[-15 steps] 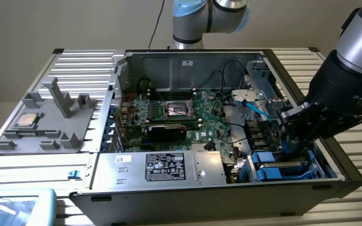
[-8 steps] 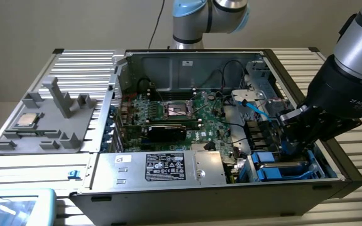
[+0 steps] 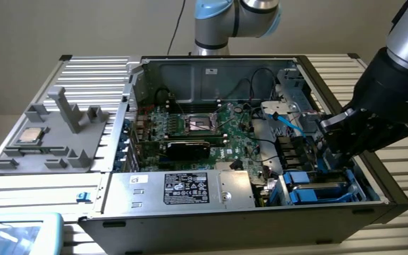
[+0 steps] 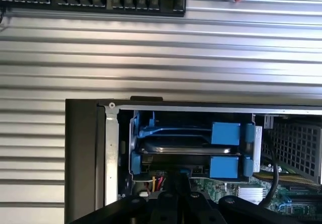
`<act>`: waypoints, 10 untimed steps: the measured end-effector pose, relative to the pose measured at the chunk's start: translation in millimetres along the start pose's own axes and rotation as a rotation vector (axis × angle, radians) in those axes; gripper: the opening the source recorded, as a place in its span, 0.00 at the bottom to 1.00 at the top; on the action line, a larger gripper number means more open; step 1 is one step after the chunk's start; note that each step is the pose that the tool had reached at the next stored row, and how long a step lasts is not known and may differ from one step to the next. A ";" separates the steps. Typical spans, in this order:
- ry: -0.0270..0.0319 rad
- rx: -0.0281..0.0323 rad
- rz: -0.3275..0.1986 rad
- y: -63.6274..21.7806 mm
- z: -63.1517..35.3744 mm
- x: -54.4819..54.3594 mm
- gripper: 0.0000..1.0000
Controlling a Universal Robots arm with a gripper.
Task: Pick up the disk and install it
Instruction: 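Insert the second disk wire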
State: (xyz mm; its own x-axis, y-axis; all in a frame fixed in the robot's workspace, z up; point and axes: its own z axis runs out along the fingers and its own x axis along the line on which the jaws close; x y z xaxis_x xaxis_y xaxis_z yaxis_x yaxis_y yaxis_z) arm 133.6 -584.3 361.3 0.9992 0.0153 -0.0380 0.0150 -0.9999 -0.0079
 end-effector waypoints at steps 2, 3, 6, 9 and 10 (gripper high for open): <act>-0.0001 -0.0073 0.000 -3.3 -8.1 -0.3 0.11; -0.0001 -0.0113 0.000 -5.5 -11.8 -0.4 0.11; -0.0003 -0.0236 0.001 -11.6 -22.6 -0.7 0.11; -0.0004 -0.0254 0.001 -13.3 -24.3 -0.7 0.11; -0.0005 -0.0255 0.001 -13.3 -24.3 -0.7 0.11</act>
State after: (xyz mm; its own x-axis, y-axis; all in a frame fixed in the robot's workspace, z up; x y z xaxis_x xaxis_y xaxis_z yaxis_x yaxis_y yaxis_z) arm 133.6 -571.2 385.7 0.9992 0.0143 -0.0384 0.0149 -0.9997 0.0176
